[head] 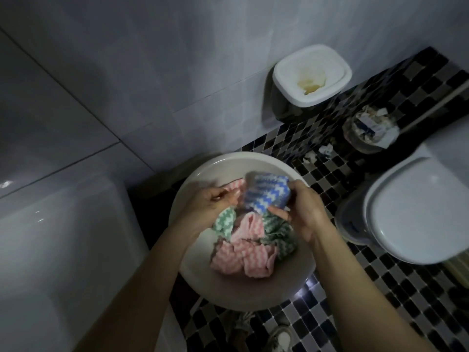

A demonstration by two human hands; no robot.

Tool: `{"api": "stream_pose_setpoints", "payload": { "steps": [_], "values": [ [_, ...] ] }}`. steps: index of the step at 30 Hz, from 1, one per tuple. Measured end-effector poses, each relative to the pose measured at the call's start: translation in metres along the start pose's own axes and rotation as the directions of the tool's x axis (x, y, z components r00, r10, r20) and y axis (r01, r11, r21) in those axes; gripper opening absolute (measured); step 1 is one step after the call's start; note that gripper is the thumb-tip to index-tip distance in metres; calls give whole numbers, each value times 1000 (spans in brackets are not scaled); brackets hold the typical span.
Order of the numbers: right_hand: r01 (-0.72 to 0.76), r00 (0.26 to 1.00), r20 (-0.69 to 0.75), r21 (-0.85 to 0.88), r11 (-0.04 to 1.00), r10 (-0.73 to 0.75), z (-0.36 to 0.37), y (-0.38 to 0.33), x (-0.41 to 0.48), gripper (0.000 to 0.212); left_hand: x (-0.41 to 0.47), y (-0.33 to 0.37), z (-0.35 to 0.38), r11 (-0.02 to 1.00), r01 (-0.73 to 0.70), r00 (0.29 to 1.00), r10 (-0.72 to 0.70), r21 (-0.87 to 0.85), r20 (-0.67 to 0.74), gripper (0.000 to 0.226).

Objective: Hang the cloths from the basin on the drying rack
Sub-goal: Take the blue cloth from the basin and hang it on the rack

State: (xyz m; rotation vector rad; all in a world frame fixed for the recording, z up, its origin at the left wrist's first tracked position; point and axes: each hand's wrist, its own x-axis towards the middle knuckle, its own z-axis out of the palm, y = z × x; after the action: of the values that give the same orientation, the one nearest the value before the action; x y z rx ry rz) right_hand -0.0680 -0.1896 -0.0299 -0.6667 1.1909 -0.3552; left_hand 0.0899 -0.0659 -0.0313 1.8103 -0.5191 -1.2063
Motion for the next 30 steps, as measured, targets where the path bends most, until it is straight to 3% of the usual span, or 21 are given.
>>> {"api": "stream_pose_setpoints", "payload": {
  "steps": [2,5,8,10,12,16,19,24,26,28,30],
  "values": [
    [-65,996,72,135,989,56,-4,-6,-14,26,-9,16,-2,1000,-17,1000,17,-24,25,38],
    [-145,984,148,316,938,102,-6,-13,-34,28,-19,38,-4,992,-109,994,110,-61,15,8],
    [-160,976,203,401,902,83,-6,-20,-58,35,-39,59,-5,972,-181,977,195,-148,82,10],
    [-150,974,216,395,906,68,-6,-24,-72,39,-53,71,0,966,-255,959,259,-52,117,16],
    [-152,974,216,378,913,72,-5,-25,-81,43,-64,78,11,938,-310,948,291,155,131,21],
    [-85,988,149,318,944,38,-4,-30,-103,39,-92,97,35,809,-376,922,375,452,96,18],
    [-4,998,64,228,974,-11,-7,-32,-118,34,-106,110,38,789,-387,905,423,478,35,11],
    [74,997,-21,109,991,-72,-7,-39,-134,32,-125,125,42,707,-441,890,424,553,166,25],
    [86,996,-37,93,992,-83,-5,-38,-139,31,-128,125,44,673,-439,883,447,595,145,16],
    [80,996,-41,90,993,-76,-4,-37,-141,30,-127,126,42,702,-447,882,448,554,143,5],
    [75,997,-12,106,992,-74,-5,-39,-145,29,-125,127,36,753,-469,882,422,462,208,17]
  ]
}}
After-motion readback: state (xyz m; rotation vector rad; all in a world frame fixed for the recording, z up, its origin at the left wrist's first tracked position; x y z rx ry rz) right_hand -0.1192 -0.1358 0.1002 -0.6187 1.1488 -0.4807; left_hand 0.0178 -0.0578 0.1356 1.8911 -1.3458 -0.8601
